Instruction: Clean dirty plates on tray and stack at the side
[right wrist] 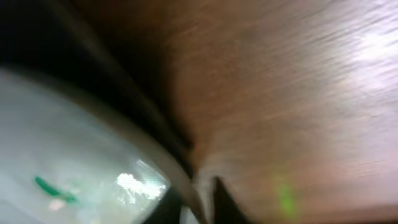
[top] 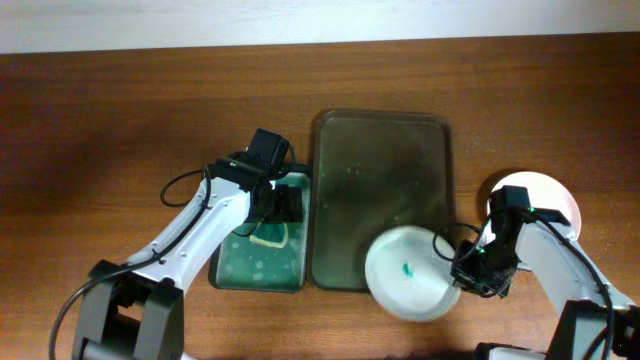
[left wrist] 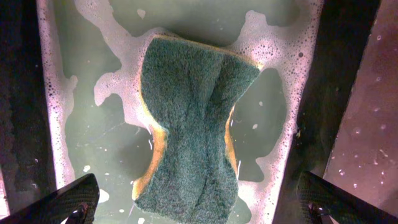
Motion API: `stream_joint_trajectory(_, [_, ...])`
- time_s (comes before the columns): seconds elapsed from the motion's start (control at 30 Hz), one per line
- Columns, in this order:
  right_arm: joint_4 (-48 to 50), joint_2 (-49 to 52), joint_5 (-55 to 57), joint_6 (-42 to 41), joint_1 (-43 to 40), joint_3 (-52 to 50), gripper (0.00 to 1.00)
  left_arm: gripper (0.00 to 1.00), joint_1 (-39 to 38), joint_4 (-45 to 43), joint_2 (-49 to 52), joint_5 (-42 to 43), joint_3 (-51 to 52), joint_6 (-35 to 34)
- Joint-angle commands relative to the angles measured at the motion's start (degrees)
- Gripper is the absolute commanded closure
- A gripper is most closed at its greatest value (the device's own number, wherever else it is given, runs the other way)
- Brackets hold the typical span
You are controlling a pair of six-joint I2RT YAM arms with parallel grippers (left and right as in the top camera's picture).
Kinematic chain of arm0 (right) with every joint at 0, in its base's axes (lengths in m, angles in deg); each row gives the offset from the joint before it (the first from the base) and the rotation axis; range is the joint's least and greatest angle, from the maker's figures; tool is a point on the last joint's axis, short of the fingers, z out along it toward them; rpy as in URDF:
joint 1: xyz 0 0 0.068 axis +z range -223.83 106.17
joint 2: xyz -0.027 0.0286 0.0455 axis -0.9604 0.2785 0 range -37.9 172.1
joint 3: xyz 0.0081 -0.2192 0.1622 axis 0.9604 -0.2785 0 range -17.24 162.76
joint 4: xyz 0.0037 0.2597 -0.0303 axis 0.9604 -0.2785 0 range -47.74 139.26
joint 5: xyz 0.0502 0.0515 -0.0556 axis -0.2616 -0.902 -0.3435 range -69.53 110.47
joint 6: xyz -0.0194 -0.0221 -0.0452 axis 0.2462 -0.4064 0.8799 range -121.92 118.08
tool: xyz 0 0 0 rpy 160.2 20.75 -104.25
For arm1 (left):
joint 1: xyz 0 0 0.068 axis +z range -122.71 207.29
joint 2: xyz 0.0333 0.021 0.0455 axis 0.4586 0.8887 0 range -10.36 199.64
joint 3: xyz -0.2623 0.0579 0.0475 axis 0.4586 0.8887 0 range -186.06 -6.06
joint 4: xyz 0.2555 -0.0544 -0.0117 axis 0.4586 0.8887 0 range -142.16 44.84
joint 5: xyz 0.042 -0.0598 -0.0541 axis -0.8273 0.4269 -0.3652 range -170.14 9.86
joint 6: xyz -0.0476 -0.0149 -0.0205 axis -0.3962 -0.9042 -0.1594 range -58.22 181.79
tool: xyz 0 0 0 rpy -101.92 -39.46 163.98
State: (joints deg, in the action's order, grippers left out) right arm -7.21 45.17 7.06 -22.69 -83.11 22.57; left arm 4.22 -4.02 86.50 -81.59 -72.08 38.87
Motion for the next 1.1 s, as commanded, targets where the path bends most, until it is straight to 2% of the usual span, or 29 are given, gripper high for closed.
stream_joint_trajectory(0.0, [-0.1, 0.0, -0.5, -0.5, 0.3, 2.5, 0.96, 0.0, 0.2, 0.0, -1.6, 0.2, -0.6, 0.5])
stream_joint_trajectory(0.03, [-0.9, 0.0, -0.5, -0.5, 0.3, 6.1, 0.96, 0.0, 0.2, 0.0, -1.6, 0.2, -0.6, 0.5])
stream_joint_trajectory(0.1, [2.4, 0.0, 0.5, 8.8, 0.3, 15.3, 0.96, 0.0, 0.2, 0.0, -1.6, 0.2, -0.6, 0.5])
stream_joint_trajectory(0.2, [10.4, 1.8, -0.1, 10.0, 1.2, 15.5, 0.96, 0.0, 0.2, 0.0, -1.6, 0.2, -0.6, 0.5])
stream_joint_trajectory(0.3, [12.9, 9.7, -0.1, 9.4, 9.6, 15.5, 0.96, 0.0, 0.2, 0.0, -1.6, 0.2, -0.6, 0.5])
stream_joint_trajectory(0.33, [13.6, 12.2, 2.3, 9.6, 12.8, 15.5, 0.96, 0.0, 0.2, 0.0, -1.6, 0.2, -0.6, 0.5])
stream_joint_trajectory(0.4, [15.0, 12.7, 10.6, 11.6, 14.0, 16.2, 0.96, 0.0, 0.2, 0.0, -1.6, 0.2, -0.6, 0.5])
stream_joint_trajectory(0.47, [13.6, 12.7, 12.6, 14.6, 13.3, 20.8, 0.7, 0.0, 0.2, 0.0, -1.6, 0.2, -0.6, 0.5])
stream_joint_trajectory(0.5, [10.5, 12.7, 12.6, 14.6, 13.4, 23.7, 0.63, 0.0, 0.2, 0.0, -1.6, -1.4, -0.6, 0.7])
stream_joint_trajectory(0.53, [6.5, 12.7, 12.4, 14.6, 13.3, 26.4, 0.59, 0.0, 0.2, -0.1, -1.6, -4.2, -0.6, 0.7])
stream_joint_trajectory(0.63, [0.9, 13.8, 3.1, 12.8, 12.9, 26.1, 0.58, 0.0, 0.2, -0.1, -1.6, -3.9, -0.6, 0.7])
stream_joint_trajectory(0.67, [1.2, 14.5, 2.8, 11.8, 12.9, 25.3, 0.59, 0.01, 0.1, -1.0, -1.6, -3.9, -0.6, 0.7])
stream_joint_trajectory(0.7, [1.7, 15.4, 2.8, 11.7, 12.6, 24.5, 0.66, 0.0, 0.1, -1.9, -1.6, -3.9, -0.6, 0.7])
stream_joint_trajectory(0.83, [7.5, 23.4, 0.1, 11.8, 7.9, 23.0, 0.76, 0.0, 0.1, -2.9, -1.6, -3.9, -0.5, 0.7])
stream_joint_trajectory(0.9, [8.6, 24.2, -3.4, 13.0, 6.5, 23.0, 0.91, 0.0, 0.1, -3.1, -1.2, -3.9, -0.5, 0.7])
stream_joint_trajectory(0.93, [8.6, 24.1, -3.5, 13.0, 6.6, 23.0, 0.96, 0.0, 0.1, -3.3, -1.2, -3.9, -0.5, 0.7])
stream_joint_trajectory(1.07, [8.9, 24.1, -3.5, 13.0, 6.6, 23.0, 0.96, 0.3, -0.2, -4.0, -1.2, -2.6, 0.4, 0.7])
